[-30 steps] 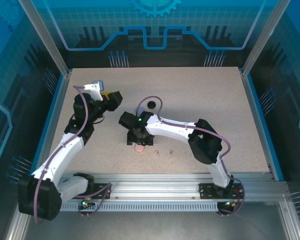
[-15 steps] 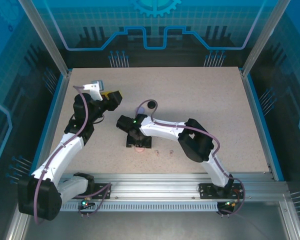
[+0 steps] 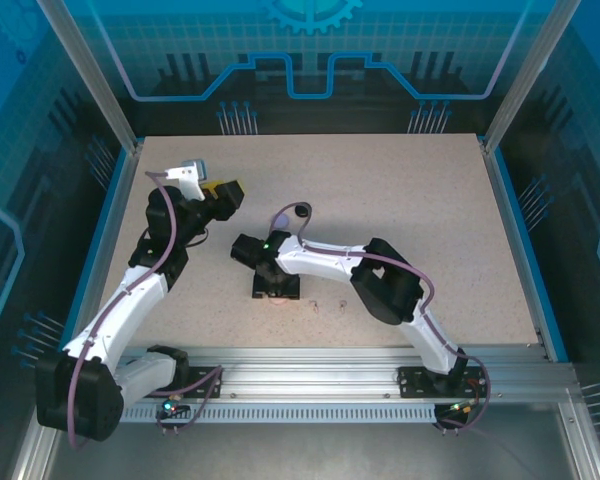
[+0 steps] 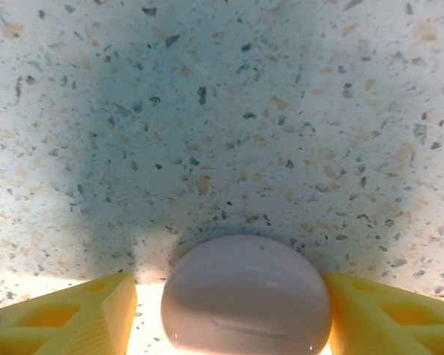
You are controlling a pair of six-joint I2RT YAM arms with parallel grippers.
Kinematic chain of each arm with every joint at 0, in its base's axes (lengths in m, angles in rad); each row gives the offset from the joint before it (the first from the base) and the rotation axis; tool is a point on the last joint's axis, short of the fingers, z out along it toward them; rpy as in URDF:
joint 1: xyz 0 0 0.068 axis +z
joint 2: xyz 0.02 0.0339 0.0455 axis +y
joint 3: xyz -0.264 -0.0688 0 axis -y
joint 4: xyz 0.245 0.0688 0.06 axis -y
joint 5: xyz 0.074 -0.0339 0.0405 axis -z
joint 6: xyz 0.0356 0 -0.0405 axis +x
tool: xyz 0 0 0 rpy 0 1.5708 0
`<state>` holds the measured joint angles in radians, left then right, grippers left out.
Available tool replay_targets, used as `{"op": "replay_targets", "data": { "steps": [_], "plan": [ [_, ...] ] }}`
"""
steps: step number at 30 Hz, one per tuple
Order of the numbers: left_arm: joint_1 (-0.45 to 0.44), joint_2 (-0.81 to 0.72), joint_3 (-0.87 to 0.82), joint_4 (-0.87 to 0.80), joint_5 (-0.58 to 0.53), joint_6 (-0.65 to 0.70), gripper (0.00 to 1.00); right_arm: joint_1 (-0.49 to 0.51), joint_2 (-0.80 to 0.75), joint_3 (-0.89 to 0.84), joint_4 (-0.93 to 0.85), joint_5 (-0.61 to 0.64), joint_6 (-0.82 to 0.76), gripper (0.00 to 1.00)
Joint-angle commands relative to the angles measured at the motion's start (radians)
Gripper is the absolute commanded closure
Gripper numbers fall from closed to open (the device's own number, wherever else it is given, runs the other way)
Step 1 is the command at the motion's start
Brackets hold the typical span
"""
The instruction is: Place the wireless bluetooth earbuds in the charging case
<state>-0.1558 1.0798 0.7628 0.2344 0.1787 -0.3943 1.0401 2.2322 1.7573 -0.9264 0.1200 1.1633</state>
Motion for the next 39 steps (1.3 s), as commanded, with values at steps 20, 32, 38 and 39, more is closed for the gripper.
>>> {"op": "replay_targets", "data": {
  "steps": [20,32,38,39],
  "plan": [
    [0.007,-0.017,0.004,0.030,0.013,-0.015,0.40,-0.007,-0.123,-0.078,0.049,0.072,-0.035,0.57],
    [-0.024,0.022,0.041,0.067,0.073,-0.019,0.41,-0.117,-0.372,-0.141,0.081,0.169,-0.130,0.57],
    [-0.093,0.059,0.079,0.072,0.058,0.013,0.41,-0.207,-0.465,-0.137,0.100,0.170,-0.191,0.56],
    [-0.108,0.067,0.084,0.075,0.054,0.017,0.41,-0.223,-0.481,-0.138,0.106,0.167,-0.201,0.56]
  ]
}}
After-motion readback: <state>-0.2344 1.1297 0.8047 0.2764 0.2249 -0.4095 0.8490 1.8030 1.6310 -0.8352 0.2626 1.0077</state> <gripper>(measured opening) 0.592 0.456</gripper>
